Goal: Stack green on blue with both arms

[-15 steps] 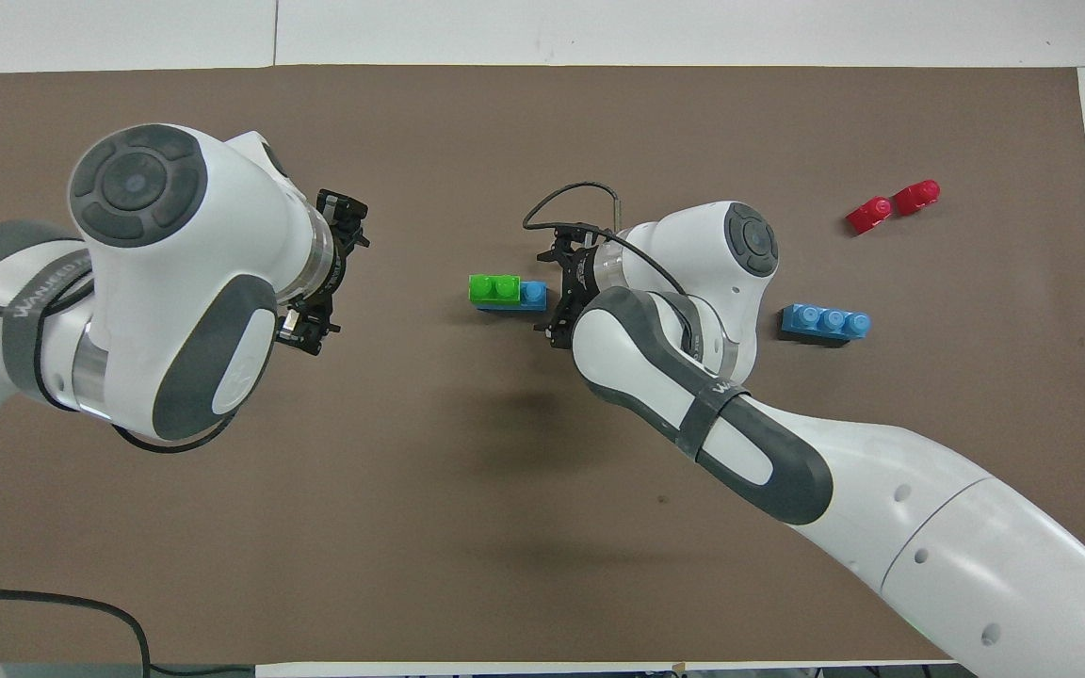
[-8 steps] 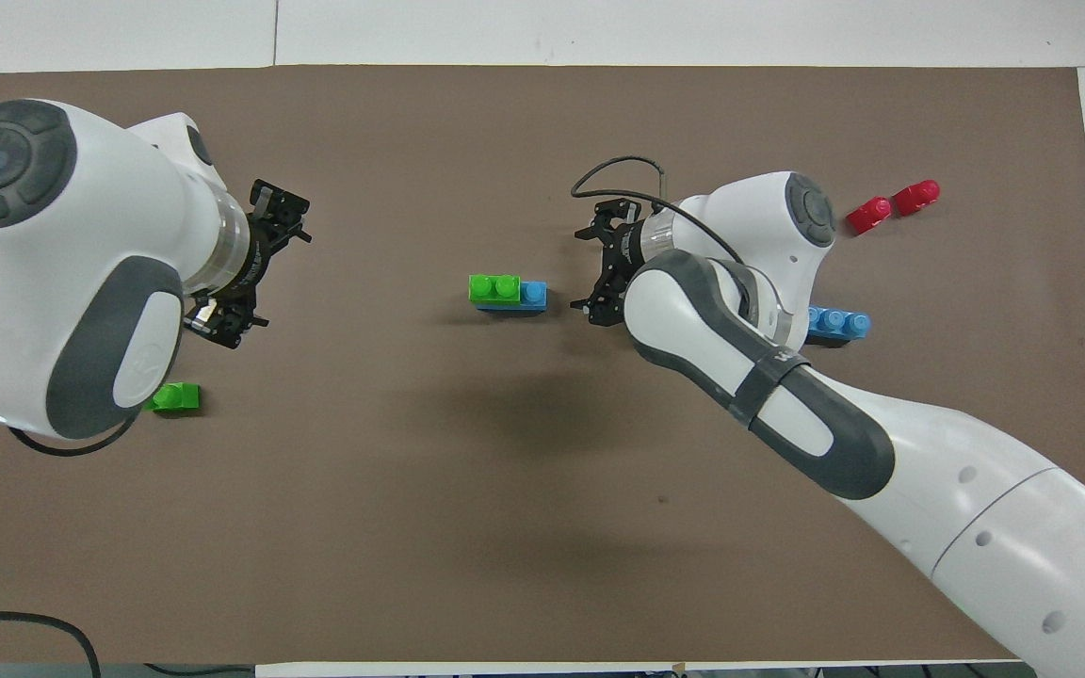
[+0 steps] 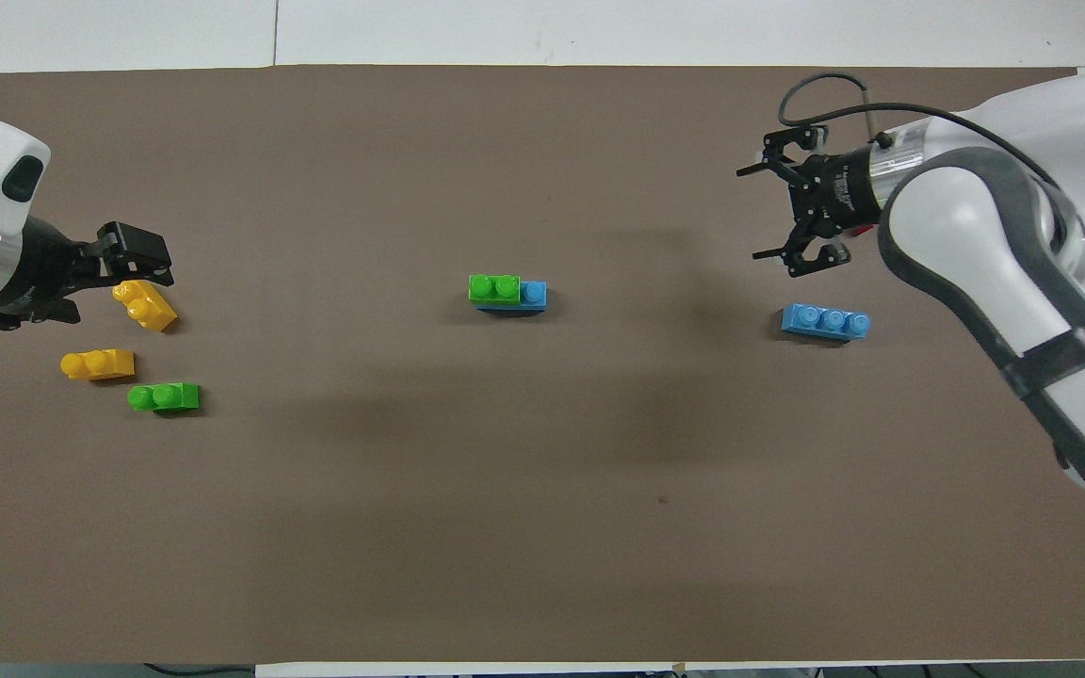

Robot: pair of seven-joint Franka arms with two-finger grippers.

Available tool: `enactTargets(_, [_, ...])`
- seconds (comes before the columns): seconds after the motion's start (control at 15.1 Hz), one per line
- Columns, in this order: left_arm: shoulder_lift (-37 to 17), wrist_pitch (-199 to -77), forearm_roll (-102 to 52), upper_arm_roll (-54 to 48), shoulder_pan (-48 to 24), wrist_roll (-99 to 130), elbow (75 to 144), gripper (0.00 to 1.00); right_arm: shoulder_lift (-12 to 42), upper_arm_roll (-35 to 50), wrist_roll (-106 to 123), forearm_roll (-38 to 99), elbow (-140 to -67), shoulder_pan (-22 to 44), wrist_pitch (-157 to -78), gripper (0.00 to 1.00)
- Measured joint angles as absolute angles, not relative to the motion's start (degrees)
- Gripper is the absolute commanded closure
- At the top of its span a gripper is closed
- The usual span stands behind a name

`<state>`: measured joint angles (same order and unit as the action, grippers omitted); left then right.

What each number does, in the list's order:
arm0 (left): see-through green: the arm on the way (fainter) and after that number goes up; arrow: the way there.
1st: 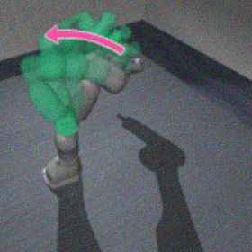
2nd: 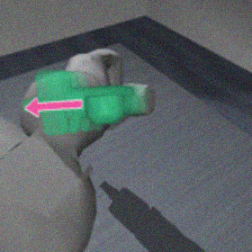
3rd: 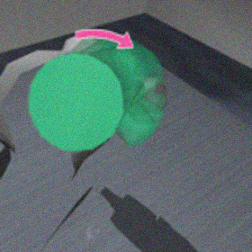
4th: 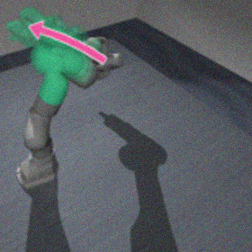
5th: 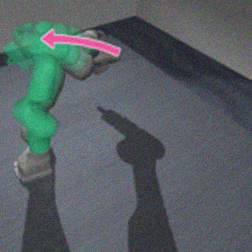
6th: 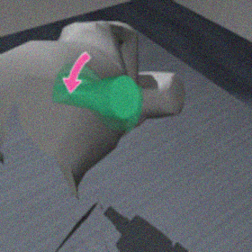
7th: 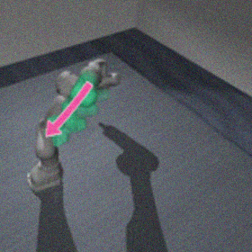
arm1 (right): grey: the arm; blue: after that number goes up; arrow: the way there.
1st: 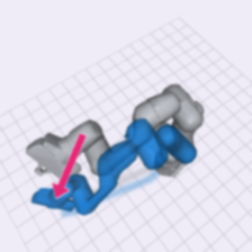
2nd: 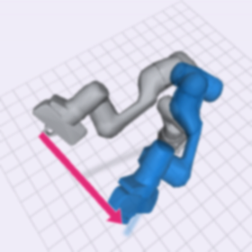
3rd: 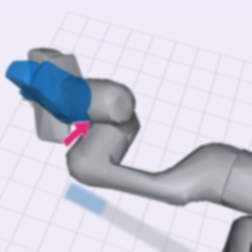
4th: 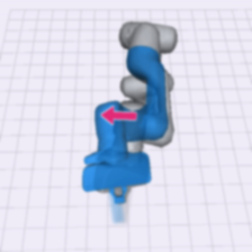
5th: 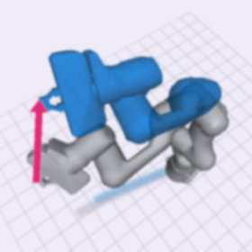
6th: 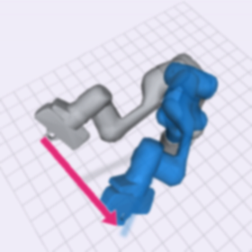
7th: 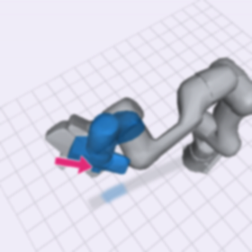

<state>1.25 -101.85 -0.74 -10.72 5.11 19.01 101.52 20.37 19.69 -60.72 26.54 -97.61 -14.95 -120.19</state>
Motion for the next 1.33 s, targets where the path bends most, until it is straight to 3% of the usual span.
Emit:
enactTargets(0.53, [2.2, -98.6, -0.7, -11.2, 4.2, 12.3, 100.0, 0.0, 11.5, 19.7, -28.4, 12.4, -97.4, -21.2, -106.5, 0.02])
enactTargets(0.8, [2.3, -98.0, -0.7, -4.1, -2.3, 11.7, 99.4, 0.0, 6.1, 19.6, -14.4, 7.0, -97.2, -22.3, -101.1, 0.01])
enactTargets(1.33, [2.3, -96.8, -0.7, -3.5, -2.3, 6.2, 98.8, 0.0, -1.7, 20.5, -6.0, 4.9, -97.3, -21.5, -91.8, 0.01])
